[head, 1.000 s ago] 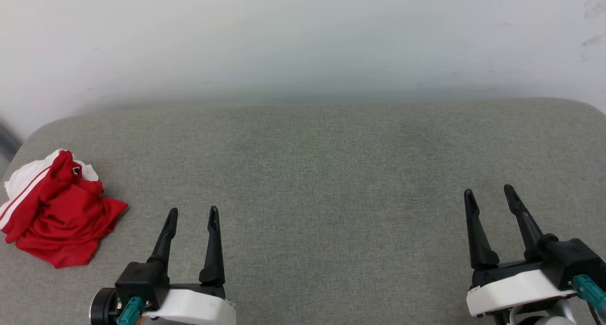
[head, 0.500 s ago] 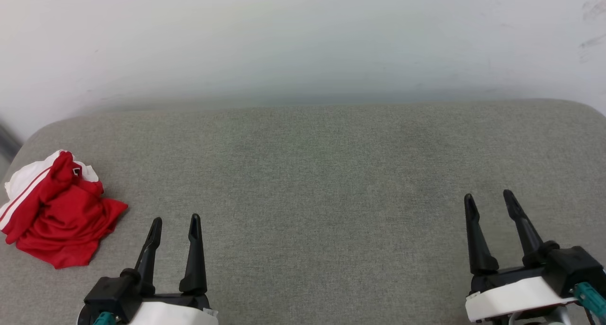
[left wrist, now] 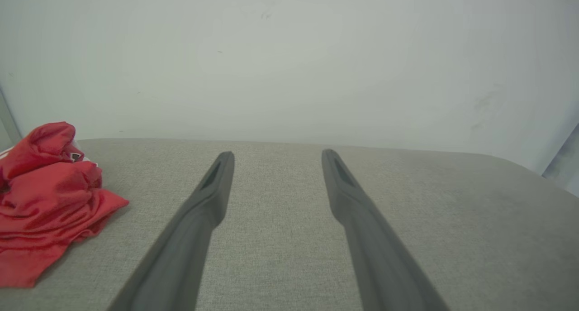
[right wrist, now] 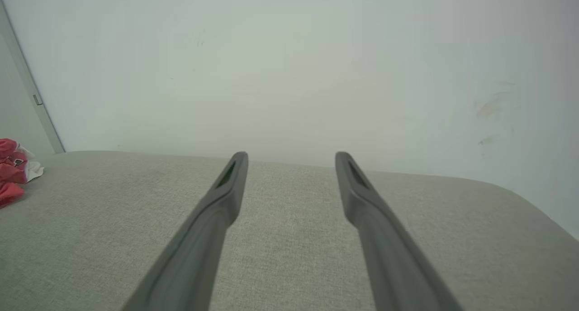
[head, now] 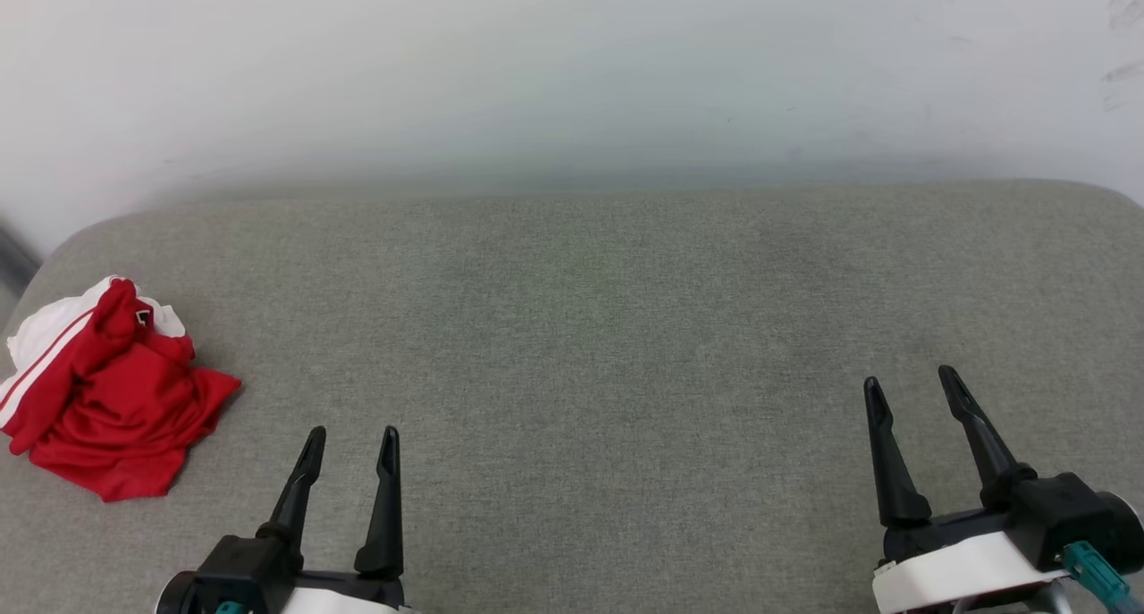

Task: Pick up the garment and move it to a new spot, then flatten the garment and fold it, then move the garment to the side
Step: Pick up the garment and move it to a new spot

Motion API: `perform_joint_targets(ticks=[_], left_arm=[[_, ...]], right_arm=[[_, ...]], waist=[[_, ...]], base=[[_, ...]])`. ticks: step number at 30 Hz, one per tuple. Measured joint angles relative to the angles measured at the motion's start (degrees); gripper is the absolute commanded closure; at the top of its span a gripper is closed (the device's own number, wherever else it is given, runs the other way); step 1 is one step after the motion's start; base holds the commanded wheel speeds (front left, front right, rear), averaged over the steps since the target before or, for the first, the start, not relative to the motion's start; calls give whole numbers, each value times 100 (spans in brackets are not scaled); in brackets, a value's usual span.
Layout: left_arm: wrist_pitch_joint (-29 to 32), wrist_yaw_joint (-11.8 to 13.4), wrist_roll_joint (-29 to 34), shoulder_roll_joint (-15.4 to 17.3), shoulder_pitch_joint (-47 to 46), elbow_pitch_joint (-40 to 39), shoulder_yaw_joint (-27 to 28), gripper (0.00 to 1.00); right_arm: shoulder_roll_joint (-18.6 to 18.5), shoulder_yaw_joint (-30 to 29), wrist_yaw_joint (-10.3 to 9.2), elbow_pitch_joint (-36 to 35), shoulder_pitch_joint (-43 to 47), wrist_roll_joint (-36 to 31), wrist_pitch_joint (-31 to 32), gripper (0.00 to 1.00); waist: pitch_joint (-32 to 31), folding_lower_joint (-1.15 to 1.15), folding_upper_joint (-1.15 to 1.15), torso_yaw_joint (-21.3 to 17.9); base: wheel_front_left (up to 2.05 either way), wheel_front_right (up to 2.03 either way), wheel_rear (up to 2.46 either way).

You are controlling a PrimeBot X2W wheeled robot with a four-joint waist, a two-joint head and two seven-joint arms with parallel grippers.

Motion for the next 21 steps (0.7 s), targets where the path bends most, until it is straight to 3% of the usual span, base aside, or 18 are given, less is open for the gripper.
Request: perform_joint_targets(ticks=[10, 21], left_arm=[[-77, -22, 347, -1, -37, 4, 3, 0], [-85, -16, 363, -1, -19, 21, 183, 0]], right_arm=[[-1, 94, 0, -109, 1, -231, -90, 0], [-2, 363, 0, -74, 76, -182, -91, 0]], waist=[[64, 0, 0, 289], [16, 0, 0, 1087]], base=[[0, 0, 0], [0, 0, 0]])
